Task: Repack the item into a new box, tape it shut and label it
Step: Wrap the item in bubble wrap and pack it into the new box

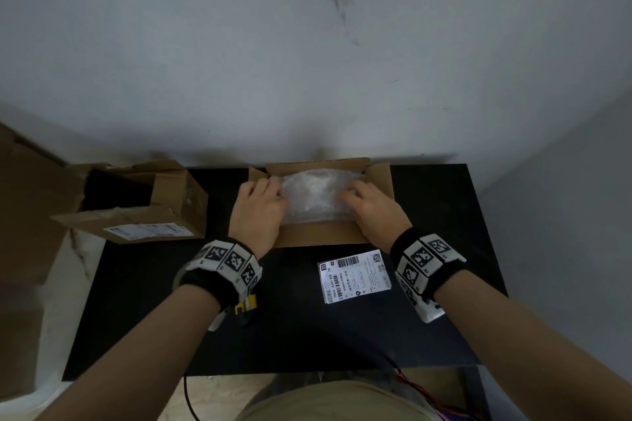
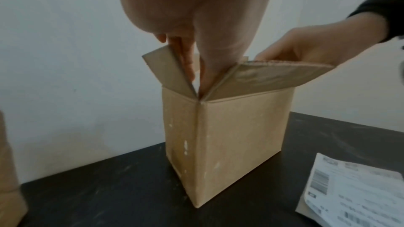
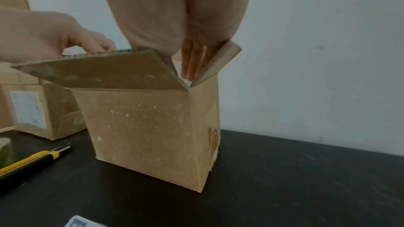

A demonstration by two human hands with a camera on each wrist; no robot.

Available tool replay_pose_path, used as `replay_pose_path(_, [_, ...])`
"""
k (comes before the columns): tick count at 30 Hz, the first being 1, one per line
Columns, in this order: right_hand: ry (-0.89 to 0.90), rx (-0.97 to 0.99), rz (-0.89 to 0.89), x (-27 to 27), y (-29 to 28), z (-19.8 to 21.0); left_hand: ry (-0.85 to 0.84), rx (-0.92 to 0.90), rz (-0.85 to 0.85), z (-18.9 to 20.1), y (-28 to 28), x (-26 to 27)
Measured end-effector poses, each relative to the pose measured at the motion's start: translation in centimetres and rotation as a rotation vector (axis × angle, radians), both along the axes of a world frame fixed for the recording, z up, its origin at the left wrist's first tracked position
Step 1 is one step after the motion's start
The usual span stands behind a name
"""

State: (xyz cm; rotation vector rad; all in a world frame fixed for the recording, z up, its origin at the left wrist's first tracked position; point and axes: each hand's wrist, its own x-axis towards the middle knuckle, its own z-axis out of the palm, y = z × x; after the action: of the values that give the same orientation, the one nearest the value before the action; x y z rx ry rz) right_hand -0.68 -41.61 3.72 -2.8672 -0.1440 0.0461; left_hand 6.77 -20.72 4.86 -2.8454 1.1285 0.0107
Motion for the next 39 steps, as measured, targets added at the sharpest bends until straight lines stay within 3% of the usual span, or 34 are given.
replay_pose_path(5, [0.144,0.073,0.060,-0.5,0.7,1.1,0.172,-0.210,0.016,-0.3,-0.4,-2.3])
replay_pose_path(14, [0.296,-0.097,0.061,-1.3,1.1,0.1,0.164,-0.086,0.012,-1.5,-0.1,-3.4])
replay_pose_path(20, [0.169,0.194,-0.072,-0.9,1.6,1.0,0.299,-0.256,0.127,-0.2,-1.4,-3.2])
replay_pose_path(28, [0.152,0.223,-0.125,0.1,2.9,0.2,0.272,-0.243,0.161,0.1,-3.3,-3.4])
replay_pose_path(39, [0.305,0.174,-0.213,1.8,3.6,-0.6,0.520,-0.078,0.238,-1.1,-4.3,-2.0])
